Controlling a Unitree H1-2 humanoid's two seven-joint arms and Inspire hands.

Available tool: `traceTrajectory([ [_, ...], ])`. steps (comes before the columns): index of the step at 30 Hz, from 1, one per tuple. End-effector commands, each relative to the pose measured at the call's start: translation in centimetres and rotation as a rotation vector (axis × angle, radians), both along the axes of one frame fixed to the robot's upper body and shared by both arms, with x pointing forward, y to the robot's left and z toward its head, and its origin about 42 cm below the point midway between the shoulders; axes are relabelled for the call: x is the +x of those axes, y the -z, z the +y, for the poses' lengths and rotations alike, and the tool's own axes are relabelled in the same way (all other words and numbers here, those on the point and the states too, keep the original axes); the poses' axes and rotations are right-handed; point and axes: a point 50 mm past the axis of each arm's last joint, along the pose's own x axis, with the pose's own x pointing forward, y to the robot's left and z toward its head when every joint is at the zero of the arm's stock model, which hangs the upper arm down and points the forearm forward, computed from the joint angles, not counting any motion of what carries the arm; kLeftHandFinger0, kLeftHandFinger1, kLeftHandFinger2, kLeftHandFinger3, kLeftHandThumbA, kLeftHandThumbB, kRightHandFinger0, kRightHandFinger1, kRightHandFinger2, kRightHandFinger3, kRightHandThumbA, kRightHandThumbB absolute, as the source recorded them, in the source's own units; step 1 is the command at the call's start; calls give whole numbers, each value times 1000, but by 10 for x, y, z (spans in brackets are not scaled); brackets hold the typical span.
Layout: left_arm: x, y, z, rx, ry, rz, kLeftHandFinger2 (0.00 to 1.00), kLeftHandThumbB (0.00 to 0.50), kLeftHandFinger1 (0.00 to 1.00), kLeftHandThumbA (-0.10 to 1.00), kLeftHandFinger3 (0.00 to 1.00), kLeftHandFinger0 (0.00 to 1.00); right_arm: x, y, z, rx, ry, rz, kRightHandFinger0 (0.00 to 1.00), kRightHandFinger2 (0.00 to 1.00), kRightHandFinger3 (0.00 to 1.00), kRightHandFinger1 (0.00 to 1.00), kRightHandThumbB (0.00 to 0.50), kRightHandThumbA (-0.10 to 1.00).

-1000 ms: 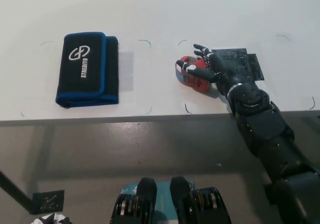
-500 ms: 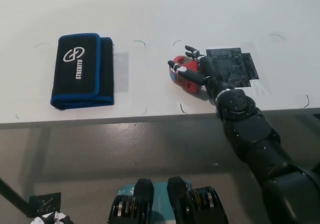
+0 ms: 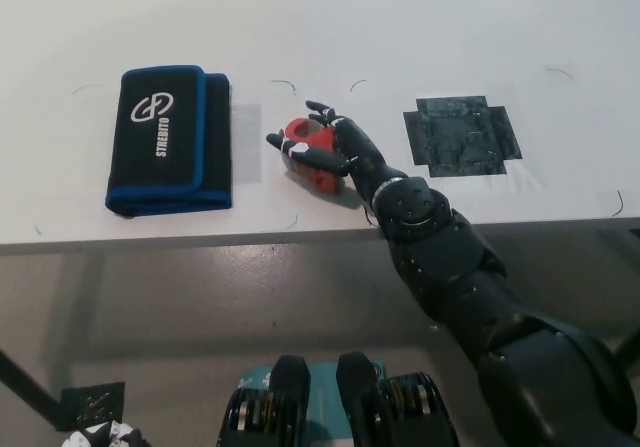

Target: Use the right hand to move the tape on the right hand side to the notebook on the left hand side

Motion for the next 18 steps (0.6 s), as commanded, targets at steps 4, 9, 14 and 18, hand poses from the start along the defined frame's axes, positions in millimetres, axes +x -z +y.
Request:
traceTrajectory([
  [4,-5,-9,-2,4,26,-32,193,139,159,11,299,235,-3,1,10,13,-14,23,1000,1000,1000,1000,490,883],
  [9,-5,-8,-2,2,21,-32,201,135,160,-10,300,234,-3,4,7,22,-11,32,1000,1000,1000,1000,456,850],
  [14,-5,-10,-2,15,22,-33,189,135,152,9,292,235,-2,3,5,11,-7,22,1000,1000,1000,1000,468,874],
  [18,-4,-8,-2,6,23,-39,194,130,152,-23,294,228,0,-1,5,-6,-16,0,1000,1000,1000,1000,483,879],
])
